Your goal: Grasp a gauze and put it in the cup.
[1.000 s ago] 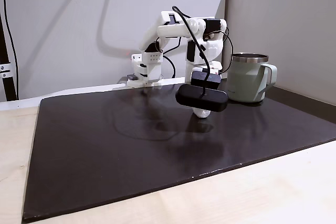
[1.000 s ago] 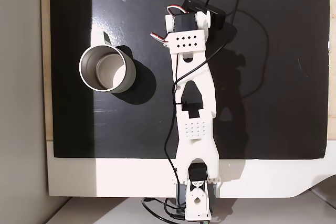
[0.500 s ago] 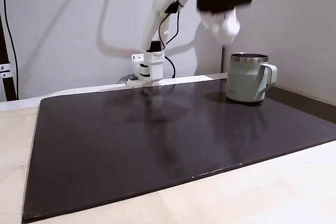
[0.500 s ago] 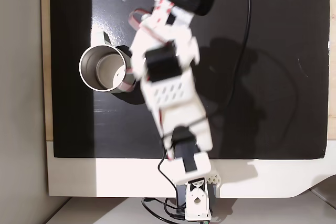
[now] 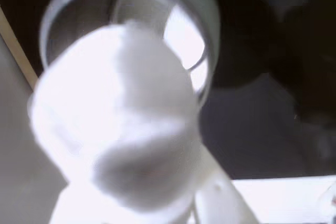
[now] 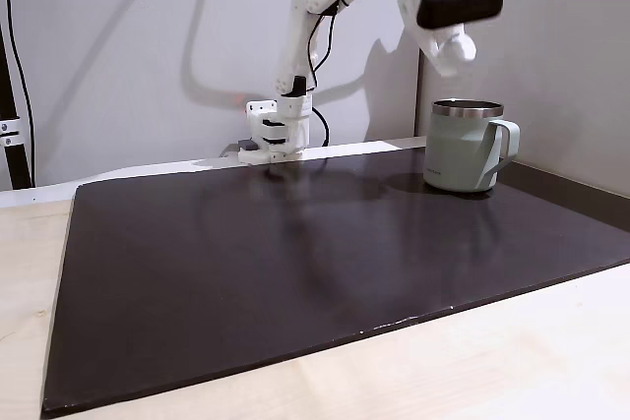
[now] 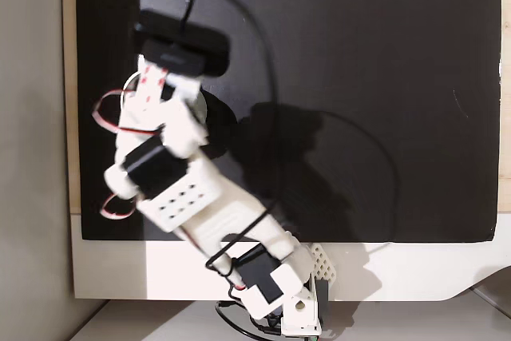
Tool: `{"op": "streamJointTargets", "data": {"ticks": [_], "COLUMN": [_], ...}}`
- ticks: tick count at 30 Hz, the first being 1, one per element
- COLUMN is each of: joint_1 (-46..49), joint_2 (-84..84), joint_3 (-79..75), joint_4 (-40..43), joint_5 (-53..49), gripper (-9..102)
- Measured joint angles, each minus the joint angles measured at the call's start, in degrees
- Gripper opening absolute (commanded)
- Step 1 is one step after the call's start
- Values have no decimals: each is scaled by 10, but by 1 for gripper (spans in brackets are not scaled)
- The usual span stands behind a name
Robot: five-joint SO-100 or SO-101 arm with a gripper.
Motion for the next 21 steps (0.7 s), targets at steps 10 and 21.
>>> {"op": "streamJointTargets", "data": {"ticks": [10,21], "joint_1": [-58,-55], "joint_2": [-97,-103], "joint_3": [2,-25], "joint_4": [-5,4], "joint_5": [85,139], "gripper": [1,40]}}
